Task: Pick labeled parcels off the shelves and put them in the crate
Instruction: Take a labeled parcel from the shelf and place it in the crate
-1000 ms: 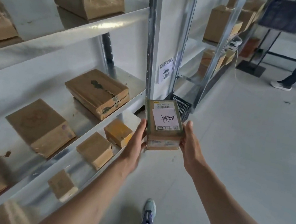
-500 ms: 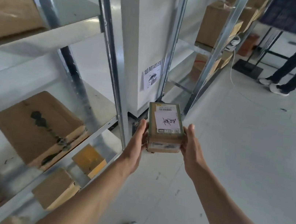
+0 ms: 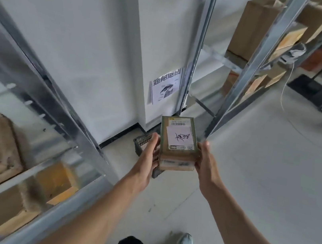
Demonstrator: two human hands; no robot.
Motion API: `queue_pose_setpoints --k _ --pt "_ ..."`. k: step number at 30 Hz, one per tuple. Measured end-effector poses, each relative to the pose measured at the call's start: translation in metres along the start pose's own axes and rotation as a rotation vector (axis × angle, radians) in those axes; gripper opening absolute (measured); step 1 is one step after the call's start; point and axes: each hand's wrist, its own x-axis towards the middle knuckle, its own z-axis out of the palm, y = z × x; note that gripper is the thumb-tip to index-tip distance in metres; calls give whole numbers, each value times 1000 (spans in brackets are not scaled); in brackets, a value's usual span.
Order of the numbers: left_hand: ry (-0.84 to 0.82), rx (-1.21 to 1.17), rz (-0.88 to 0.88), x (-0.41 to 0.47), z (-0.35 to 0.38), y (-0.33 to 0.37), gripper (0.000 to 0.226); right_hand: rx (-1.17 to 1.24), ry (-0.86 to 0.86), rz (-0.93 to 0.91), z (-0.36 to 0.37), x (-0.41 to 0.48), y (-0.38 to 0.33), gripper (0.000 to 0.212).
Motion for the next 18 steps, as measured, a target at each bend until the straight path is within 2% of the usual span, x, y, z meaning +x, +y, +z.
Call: queue_pose_setpoints --k 6,14,18 --pt "115 -61 -38 63 49 6 56 -70 -90 75 -45 76 -24 56" --pt "237 -200 -99 182 63 9 50 -199 -158 167 -55 212 -36 49" --pt "278 -267 -124 255 54 3 47 -284 -199 242 -49 296 -30 61"
